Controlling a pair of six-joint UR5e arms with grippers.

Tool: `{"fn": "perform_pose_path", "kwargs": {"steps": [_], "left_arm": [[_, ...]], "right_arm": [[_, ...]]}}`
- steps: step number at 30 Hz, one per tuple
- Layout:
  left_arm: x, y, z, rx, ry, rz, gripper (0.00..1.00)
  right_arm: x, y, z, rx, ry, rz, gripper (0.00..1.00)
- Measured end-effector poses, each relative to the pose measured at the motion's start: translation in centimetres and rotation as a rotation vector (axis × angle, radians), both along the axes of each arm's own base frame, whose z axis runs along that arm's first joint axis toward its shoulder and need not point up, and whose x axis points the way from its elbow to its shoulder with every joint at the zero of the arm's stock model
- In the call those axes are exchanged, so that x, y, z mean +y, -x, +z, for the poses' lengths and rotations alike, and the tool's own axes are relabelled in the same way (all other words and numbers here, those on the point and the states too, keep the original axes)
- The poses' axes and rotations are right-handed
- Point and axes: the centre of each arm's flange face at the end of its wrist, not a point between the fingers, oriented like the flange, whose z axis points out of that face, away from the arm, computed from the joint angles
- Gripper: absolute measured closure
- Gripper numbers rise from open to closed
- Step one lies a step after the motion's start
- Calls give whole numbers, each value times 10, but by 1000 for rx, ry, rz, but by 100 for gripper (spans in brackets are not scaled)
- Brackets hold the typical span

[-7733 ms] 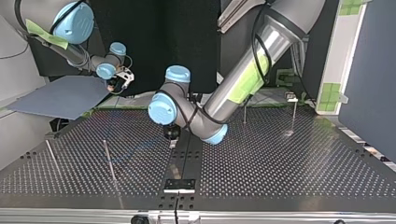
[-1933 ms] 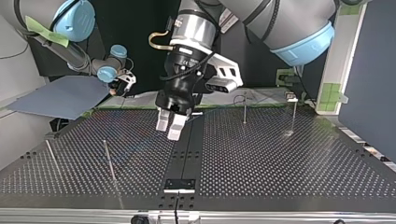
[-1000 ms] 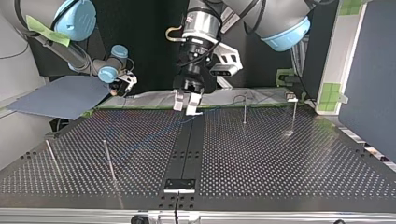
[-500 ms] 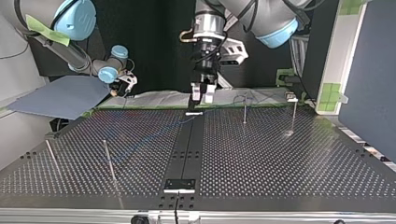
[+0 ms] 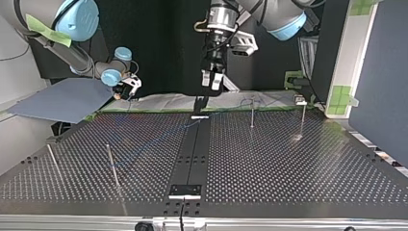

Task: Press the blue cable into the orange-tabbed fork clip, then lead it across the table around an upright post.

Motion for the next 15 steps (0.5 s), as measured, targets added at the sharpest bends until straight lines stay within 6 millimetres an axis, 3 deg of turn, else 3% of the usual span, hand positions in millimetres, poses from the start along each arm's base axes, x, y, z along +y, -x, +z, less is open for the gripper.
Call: {"fn": "perform_pose_path", "kwargs": {"steps": [4,15], "left_arm": [[6,4,-21,35,-31,2,0],[17,17,-102,137,-164,-13,0]], "right_arm": [[0,0,1,0,1,1,100],[-1,-1,3,-1,3,2,100]]}}
